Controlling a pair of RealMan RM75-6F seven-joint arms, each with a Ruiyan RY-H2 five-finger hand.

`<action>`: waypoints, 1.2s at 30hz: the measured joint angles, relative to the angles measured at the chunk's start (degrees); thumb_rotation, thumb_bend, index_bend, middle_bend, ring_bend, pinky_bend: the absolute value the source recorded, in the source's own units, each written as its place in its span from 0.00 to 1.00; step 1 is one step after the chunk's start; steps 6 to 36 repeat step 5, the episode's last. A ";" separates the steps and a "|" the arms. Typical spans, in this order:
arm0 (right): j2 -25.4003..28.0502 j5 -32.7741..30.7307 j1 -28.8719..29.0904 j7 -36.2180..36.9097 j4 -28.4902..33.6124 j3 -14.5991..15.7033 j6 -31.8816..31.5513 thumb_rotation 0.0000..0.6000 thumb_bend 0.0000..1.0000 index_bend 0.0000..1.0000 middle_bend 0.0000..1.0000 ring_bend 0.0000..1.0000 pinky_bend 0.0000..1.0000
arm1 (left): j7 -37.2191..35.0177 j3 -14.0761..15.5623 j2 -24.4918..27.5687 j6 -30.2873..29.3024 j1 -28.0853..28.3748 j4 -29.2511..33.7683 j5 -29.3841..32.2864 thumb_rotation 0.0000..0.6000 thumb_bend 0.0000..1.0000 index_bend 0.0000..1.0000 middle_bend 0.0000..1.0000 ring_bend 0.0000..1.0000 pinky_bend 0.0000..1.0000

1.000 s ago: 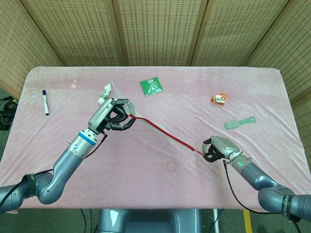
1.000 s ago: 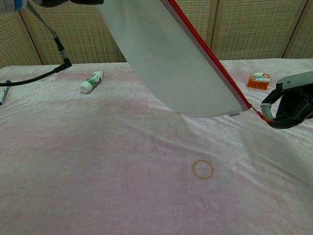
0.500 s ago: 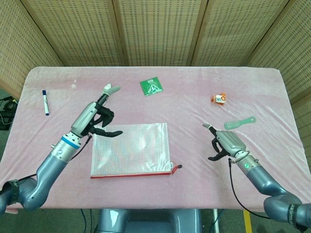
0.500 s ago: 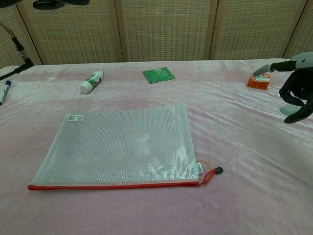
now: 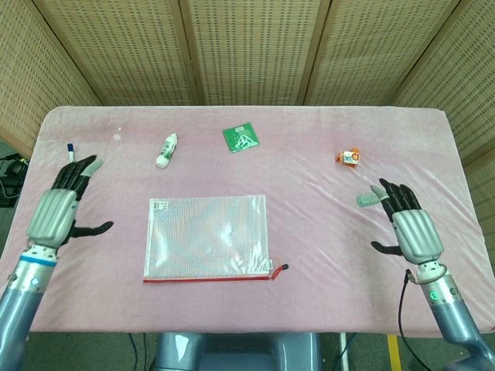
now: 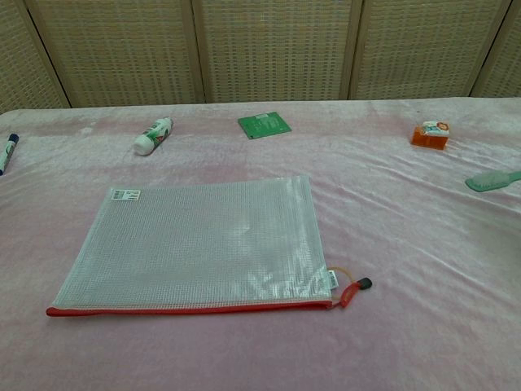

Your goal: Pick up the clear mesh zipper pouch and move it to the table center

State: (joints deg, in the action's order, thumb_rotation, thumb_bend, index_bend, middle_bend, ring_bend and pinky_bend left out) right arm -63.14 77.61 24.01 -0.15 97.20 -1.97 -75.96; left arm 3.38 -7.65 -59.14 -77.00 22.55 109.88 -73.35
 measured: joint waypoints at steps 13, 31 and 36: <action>-3.18 5.89 -7.33 -2.45 -2.28 2.87 -9.58 1.00 0.00 0.00 0.00 0.00 0.00 | 3.55 5.72 0.61 -7.21 -7.42 1.15 -1.48 1.00 0.00 0.00 0.00 0.00 0.00; -3.18 5.89 -7.33 -2.45 -2.28 2.87 -9.58 1.00 0.00 0.00 0.00 0.00 0.00 | 3.55 5.72 0.61 -7.21 -7.42 1.15 -1.48 1.00 0.00 0.00 0.00 0.00 0.00; -3.18 5.89 -7.33 -2.45 -2.28 2.87 -9.58 1.00 0.00 0.00 0.00 0.00 0.00 | 3.55 5.72 0.61 -7.21 -7.42 1.15 -1.48 1.00 0.00 0.00 0.00 0.00 0.00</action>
